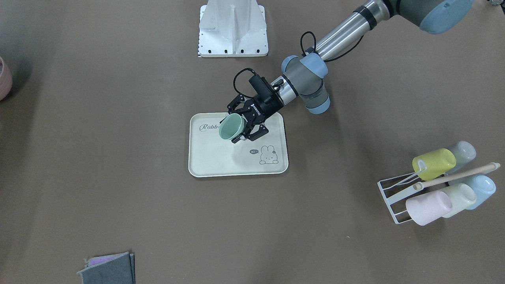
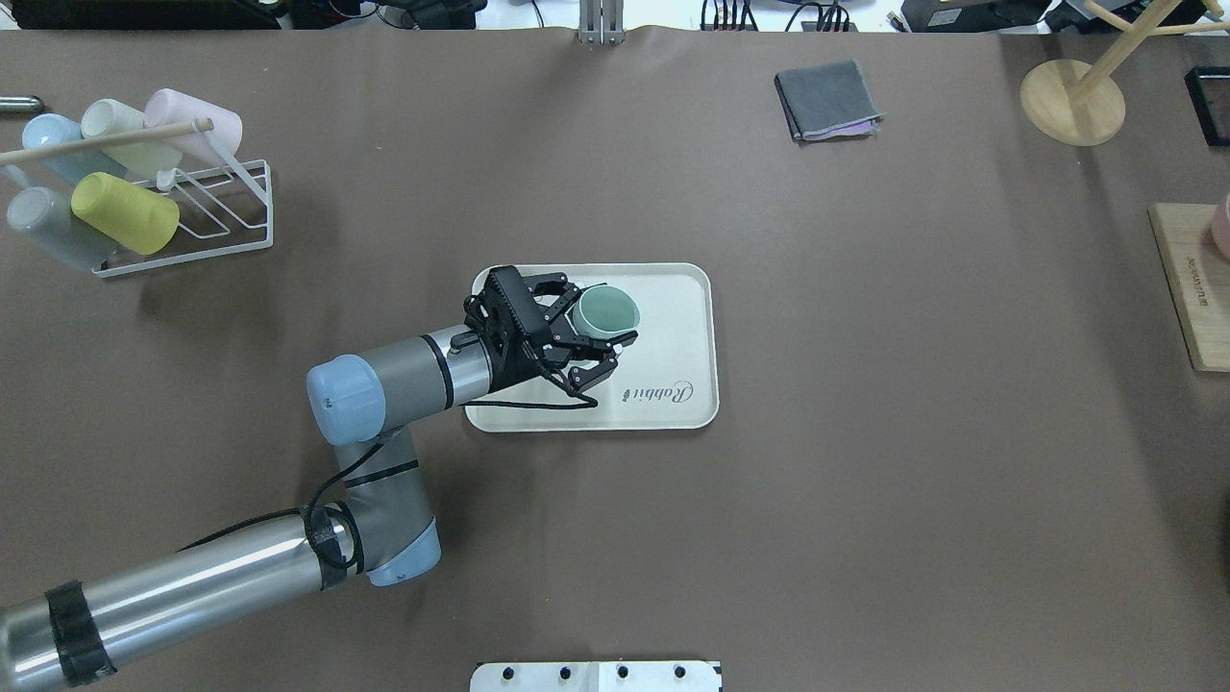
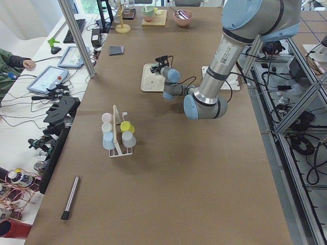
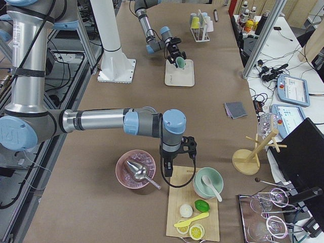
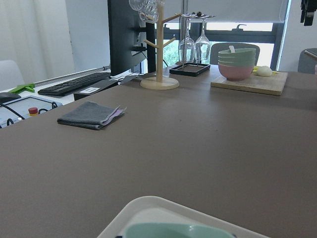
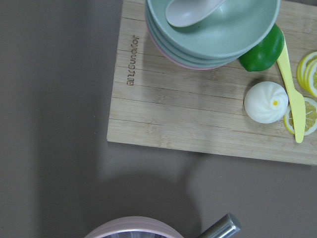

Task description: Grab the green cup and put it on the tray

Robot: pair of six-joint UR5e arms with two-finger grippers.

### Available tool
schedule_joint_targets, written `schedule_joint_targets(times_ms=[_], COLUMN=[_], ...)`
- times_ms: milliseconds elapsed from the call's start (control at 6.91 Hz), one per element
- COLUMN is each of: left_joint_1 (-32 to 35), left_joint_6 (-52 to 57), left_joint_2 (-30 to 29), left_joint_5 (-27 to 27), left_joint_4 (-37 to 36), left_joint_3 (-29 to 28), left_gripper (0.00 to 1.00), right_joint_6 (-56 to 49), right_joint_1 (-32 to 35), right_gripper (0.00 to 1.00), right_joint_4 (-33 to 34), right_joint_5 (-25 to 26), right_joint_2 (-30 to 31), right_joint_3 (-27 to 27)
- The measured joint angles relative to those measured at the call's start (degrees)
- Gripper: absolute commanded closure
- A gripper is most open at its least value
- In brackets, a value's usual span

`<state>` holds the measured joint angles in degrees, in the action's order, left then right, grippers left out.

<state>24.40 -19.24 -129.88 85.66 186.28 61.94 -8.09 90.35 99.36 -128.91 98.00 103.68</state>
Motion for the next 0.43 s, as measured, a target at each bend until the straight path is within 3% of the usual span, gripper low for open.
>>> schedule_joint_targets(times_ms=[434], left_joint_1=[-0.1], left_joint_6=[-0.1], left_joint_2=[-0.8], left_joint_5=[0.1], left_joint_4=[-0.1], left_joint_3=[-0.9], left_gripper=[0.54], right_joint_6=[0.0], right_joint_1=[0.0], right_gripper=[0.0], right_joint_4=[0.0], right_joint_5=[0.0], right_joint_2=[0.0], right_joint_3=[-0.1])
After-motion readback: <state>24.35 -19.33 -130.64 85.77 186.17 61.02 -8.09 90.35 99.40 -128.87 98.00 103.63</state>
